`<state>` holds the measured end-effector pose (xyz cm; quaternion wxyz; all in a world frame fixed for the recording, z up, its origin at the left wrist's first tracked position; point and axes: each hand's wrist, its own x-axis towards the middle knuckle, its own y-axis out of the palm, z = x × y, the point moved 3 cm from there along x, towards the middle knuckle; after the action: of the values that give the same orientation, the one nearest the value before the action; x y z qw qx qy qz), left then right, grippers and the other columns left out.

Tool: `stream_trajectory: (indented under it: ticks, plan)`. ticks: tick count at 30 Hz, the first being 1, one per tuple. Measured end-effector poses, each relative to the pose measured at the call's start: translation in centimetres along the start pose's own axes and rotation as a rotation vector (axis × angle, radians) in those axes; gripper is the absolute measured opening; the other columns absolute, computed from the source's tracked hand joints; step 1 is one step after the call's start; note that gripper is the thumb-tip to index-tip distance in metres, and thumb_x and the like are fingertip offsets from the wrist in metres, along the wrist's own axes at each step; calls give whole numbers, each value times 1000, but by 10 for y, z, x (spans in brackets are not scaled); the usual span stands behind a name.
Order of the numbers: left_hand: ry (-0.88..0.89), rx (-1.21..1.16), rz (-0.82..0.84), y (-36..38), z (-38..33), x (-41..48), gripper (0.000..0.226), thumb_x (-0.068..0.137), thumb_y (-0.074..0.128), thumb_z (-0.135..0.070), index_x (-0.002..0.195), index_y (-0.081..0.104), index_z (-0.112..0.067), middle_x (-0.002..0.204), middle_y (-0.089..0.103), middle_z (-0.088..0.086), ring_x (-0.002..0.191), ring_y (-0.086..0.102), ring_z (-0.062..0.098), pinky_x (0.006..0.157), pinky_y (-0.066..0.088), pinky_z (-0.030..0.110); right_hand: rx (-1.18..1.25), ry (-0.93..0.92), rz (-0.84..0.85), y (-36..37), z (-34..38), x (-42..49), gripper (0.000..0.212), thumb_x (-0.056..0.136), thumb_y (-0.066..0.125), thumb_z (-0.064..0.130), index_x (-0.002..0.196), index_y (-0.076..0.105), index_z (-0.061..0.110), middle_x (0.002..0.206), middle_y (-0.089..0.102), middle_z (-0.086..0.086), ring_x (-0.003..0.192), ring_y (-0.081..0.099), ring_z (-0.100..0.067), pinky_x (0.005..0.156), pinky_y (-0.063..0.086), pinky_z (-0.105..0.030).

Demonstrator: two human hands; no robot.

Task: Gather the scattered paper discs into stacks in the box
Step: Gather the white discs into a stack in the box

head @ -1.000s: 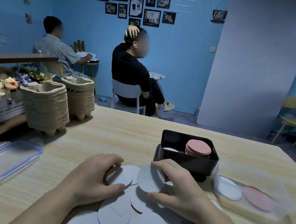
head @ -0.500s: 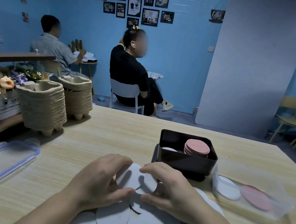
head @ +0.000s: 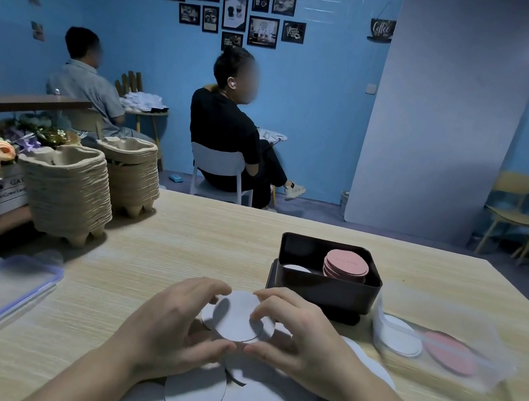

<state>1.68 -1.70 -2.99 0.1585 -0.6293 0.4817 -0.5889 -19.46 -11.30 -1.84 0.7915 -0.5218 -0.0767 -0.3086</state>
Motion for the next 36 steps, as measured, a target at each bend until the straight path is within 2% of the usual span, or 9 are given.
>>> stream_trajectory:
  ticks: [6, 9, 14, 20, 26, 32, 36]
  plan:
    - [20, -3, -20, 3, 2, 0, 41, 86, 73, -46, 119, 62, -24, 110, 68, -18, 99, 65, 4, 80, 56, 31, 2, 6, -30, -2, -2, 0, 27, 87, 77, 49, 97, 59, 30, 130, 58, 14, 129, 51, 3, 97, 46, -21]
    - [38, 2, -19, 5, -1, 1, 41, 86, 73, -48, 119, 61, -26, 109, 68, -18, 95, 63, 4, 79, 55, 27, 2, 3, -31, -2, -2, 0, 28, 86, 78, 47, 97, 57, 31, 131, 58, 15, 130, 52, 0, 98, 49, -27]
    - [65, -25, -5, 7, -2, 2, 41, 86, 77, -44, 118, 61, -24, 108, 67, -15, 94, 63, 6, 80, 55, 29, 5, -19, -36, 0, -1, 2, 33, 85, 79, 46, 106, 58, 30, 131, 60, 12, 136, 49, -1, 102, 49, -31]
    - [73, -48, -19, 8, -2, 3, 47, 85, 78, -49, 120, 61, -21, 107, 68, -12, 93, 63, 6, 77, 55, 30, -3, 4, -12, 1, 0, 0, 31, 85, 78, 46, 105, 59, 32, 148, 53, 11, 141, 43, 3, 106, 46, -27]
    - [50, -12, 8, 8, -3, 2, 53, 83, 74, -58, 123, 57, -27, 109, 69, -13, 94, 61, 0, 74, 56, 25, -32, 5, 7, 1, 3, 1, 30, 83, 79, 48, 101, 61, 31, 141, 55, 13, 132, 50, 1, 98, 48, -23]
    - [-75, -2, 27, 5, 6, 3, 43, 95, 55, -59, 126, 60, -30, 120, 64, -22, 109, 60, 0, 89, 50, 25, -9, 82, -2, -10, -5, -4, 31, 79, 79, 50, 99, 63, 32, 133, 55, 18, 126, 55, 0, 97, 49, -27]
    - [-215, -28, 79, 11, 19, 7, 59, 87, 50, -66, 133, 57, -31, 125, 59, -23, 117, 53, -2, 101, 44, 25, 11, 127, 8, -15, -10, -6, 33, 78, 82, 49, 100, 65, 32, 132, 53, 24, 120, 58, -3, 95, 51, -29]
